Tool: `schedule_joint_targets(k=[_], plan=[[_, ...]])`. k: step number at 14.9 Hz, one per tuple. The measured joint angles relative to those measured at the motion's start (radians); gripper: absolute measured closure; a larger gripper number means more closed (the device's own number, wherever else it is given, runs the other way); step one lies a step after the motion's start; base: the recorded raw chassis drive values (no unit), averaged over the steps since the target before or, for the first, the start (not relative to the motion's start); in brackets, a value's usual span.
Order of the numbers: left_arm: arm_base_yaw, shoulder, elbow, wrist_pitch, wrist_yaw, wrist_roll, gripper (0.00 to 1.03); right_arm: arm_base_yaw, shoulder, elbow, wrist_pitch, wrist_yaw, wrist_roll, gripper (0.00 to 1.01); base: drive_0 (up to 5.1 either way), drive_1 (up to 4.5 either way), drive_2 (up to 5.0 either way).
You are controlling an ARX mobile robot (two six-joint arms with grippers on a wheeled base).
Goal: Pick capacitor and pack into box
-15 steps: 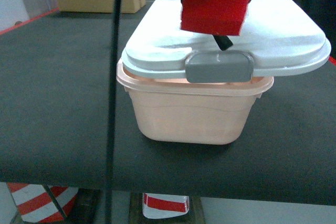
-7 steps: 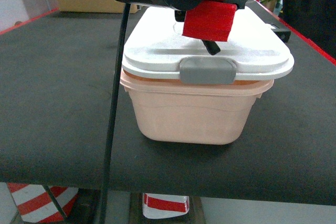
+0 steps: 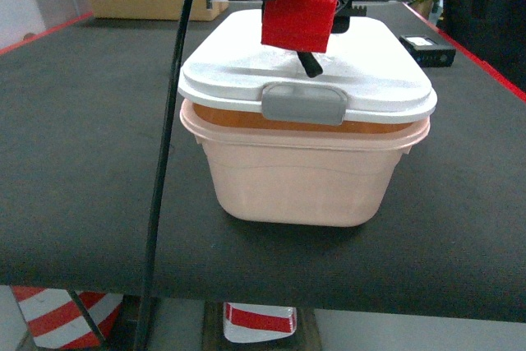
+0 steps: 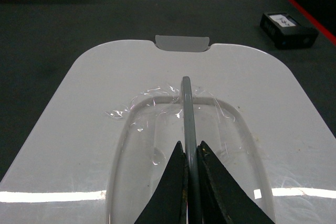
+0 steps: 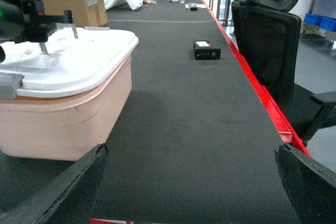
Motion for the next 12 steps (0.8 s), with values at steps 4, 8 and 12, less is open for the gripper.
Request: schedule_joint_targets(k=[4, 8, 12], plan=[[-0.005, 0.029, 0.007, 0.003, -0.003, 0.001, 1.01, 0.000, 0.000, 0.000, 0.000, 0.000, 0.000, 0.03, 0.0, 0.00, 0.0], [-0.005, 0.029, 0.008, -0.002, -0.003, 0.002, 1.01, 0.000, 0.000, 0.000, 0.000, 0.000, 0.000, 0.03, 0.0, 0.00, 0.0], [0.001, 0.027, -0.013, 0.013, -0.003, 0.015, 0.85, 0.000, 0.000, 0.000, 0.000, 0.000, 0.000, 0.03, 0.0, 0.00, 0.0]])
